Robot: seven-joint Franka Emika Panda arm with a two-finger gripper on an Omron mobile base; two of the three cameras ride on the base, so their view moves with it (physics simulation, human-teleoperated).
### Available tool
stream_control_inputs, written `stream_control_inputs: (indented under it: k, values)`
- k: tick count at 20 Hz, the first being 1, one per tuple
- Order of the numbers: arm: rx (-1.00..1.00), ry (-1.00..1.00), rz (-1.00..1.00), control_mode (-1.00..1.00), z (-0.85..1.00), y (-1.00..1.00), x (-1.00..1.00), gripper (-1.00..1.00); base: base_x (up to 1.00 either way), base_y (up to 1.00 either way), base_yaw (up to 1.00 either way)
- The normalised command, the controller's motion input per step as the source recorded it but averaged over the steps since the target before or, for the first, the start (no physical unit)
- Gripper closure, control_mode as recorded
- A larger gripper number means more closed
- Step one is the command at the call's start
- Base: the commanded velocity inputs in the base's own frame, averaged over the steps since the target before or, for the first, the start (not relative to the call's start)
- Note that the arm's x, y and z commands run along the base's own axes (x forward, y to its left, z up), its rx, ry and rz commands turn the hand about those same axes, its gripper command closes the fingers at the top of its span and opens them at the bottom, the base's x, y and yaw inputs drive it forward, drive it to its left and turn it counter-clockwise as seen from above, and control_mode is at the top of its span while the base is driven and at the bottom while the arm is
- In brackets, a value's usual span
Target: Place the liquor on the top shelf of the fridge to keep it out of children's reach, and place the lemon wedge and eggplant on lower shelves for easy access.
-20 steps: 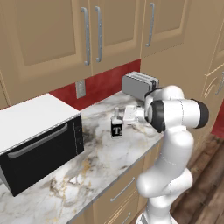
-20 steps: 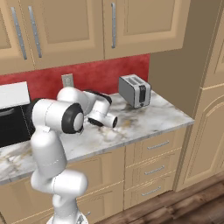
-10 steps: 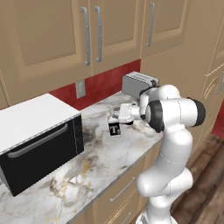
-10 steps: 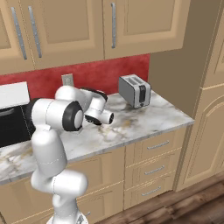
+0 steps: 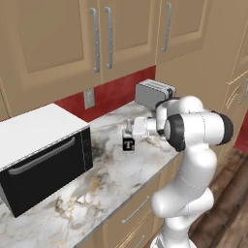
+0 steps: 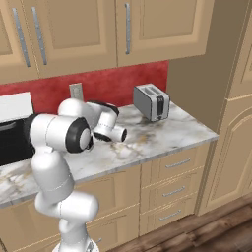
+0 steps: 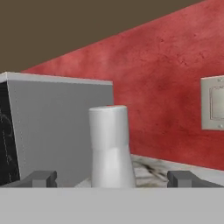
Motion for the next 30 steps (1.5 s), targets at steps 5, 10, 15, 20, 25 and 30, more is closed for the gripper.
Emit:
stream_control_inputs:
  k: [5,10,15,20,25,30]
  values:
    - [-0.05,0.02,-0.02,-1.0,0.0,0.03,-0.05,-1.0,0.0,0.0,0.0]
    - [-0.06,0.03,-0.04,-1.0,0.0,0.19,0.05,-1.0,0.0,0.0,0.0]
    - [-0.04,0.02,-0.03,-1.0,0.0,0.12,0.07,1.0,0.0,0.0,0.0]
    - [0.0,0.0,0.0,-1.0,0.0,0.0,0.0,1.0,0.0,0.0,0.0]
    - [0.0,0.0,0.0,-1.0,0.0,0.0,-0.02,1.0,0.0,0.0,0.0]
    - [-0.01,0.11,-0.16,-1.0,0.55,0.0,-0.41,1.0,0.0,0.0,0.0]
